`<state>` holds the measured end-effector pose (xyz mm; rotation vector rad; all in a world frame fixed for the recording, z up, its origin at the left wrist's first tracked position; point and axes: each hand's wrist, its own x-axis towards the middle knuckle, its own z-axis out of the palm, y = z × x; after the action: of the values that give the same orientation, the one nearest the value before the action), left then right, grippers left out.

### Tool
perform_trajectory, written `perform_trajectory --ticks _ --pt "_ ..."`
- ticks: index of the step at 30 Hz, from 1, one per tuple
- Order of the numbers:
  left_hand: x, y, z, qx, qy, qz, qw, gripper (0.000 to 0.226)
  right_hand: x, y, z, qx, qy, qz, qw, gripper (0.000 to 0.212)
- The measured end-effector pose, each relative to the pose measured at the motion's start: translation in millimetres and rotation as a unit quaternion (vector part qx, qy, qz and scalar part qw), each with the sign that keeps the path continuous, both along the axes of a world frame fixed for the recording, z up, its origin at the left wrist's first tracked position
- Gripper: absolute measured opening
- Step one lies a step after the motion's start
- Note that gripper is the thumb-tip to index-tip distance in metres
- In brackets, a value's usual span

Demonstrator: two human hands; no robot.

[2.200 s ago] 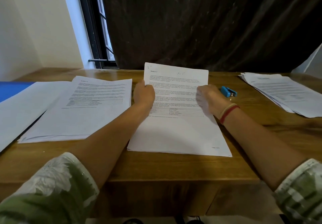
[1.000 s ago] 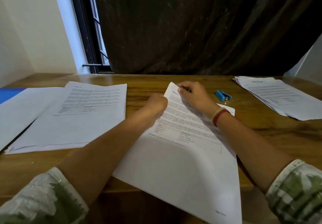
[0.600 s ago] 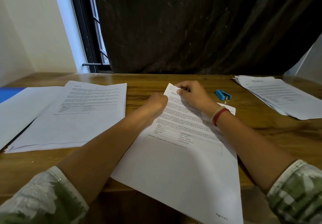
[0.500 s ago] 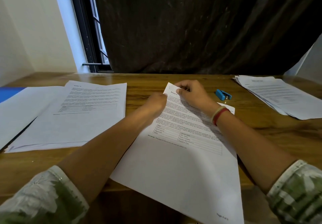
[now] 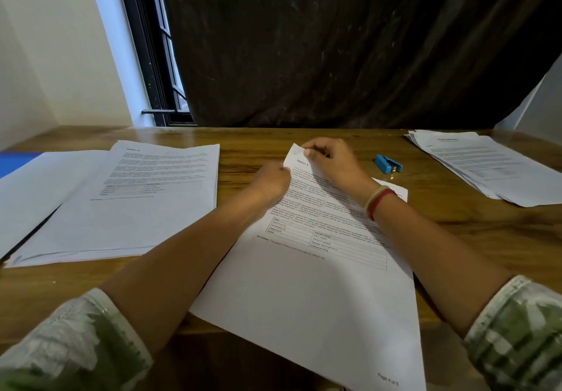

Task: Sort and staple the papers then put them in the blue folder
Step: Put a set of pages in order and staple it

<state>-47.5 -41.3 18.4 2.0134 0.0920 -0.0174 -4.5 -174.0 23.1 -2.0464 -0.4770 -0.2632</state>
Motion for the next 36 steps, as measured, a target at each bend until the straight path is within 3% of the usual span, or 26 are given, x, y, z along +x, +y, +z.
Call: perform_trajectory --ticks 11,20,25,28,30,32,36 --pt "0 -1 0 0.018 -0.025 0.013 0.999 0.029 5 3 -2 0.002 0.017 -0.048 0.999 0.02" --pt "3 8 0 -0.125 -0.098 0.076 0.984 0.012 7 2 0 -0.013 0.029 -0.05 0.998 0.021" --pt "2 7 0 -0.14 -0.09 0.099 0.981 0.01 8 -7 8 -0.001 0.014 -0.062 0.998 0.009" --pt "2 10 0 -0.149 -0.084 0.109 0.979 0.017 23 -46 20 -0.093 -0.061 -0.223 0.968 0.034" --pt "2 13 -1 -0.157 -0.078 0.108 0.979 0.019 29 -75 17 -0.219 -0.034 -0.326 0.919 0.052" --pt "2 13 -1 -0.161 -0.074 0.102 0.979 0.019 31 -95 7 -0.298 0.036 -0.365 0.881 0.064" --pt "2 13 -1 -0.143 -0.065 0.098 0.983 0.014 33 -102 -3 -0.3 0.114 -0.331 0.887 0.044"
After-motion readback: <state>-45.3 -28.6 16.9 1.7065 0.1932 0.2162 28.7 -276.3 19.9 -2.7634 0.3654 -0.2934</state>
